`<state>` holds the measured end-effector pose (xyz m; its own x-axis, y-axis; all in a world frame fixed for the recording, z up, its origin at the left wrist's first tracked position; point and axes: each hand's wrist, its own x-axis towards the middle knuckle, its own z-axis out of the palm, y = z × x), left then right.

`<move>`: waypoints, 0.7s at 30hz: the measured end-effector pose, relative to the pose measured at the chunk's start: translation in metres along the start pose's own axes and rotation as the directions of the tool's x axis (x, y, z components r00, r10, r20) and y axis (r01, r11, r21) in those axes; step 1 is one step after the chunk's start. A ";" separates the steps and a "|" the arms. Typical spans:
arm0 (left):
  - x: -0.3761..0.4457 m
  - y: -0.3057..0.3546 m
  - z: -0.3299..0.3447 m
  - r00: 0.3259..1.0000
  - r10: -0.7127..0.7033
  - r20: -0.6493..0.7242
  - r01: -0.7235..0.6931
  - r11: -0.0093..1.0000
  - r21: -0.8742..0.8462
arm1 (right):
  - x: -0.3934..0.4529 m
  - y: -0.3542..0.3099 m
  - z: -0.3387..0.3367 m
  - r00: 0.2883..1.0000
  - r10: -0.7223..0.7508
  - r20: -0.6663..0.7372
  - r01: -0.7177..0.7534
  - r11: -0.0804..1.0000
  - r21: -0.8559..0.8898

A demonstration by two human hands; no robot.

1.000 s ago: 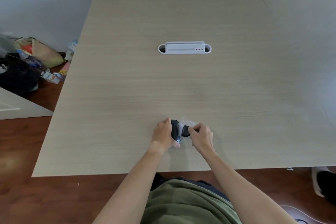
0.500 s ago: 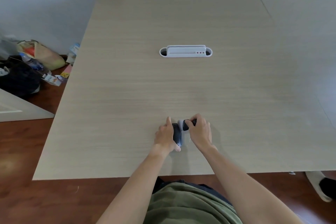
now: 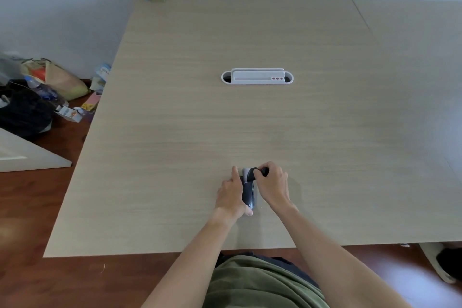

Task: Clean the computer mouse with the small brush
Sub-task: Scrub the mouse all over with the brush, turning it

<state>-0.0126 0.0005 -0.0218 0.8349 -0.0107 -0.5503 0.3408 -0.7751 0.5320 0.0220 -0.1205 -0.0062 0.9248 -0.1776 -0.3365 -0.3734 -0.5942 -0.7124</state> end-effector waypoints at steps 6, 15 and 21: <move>0.001 -0.002 -0.002 1.000 0.015 0.002 -0.015 1.000 -0.001 | 0.004 0.001 0.001 0.999 0.018 0.045 -0.017 1.000 -0.024; -0.003 0.002 -0.004 0.999 -0.026 -0.021 0.026 1.000 -0.002 | -0.014 0.006 -0.011 0.990 -0.064 0.122 0.052 0.993 0.101; -0.010 0.007 0.004 0.997 -0.067 -0.042 0.066 0.998 -0.017 | -0.020 0.021 -0.018 1.000 -0.028 0.015 0.028 1.000 0.005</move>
<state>-0.0203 -0.0072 -0.0153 0.8276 0.0678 -0.5573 0.4027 -0.7633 0.5052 -0.0028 -0.1434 -0.0031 0.9336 -0.1495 -0.3256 -0.3479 -0.5951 -0.7245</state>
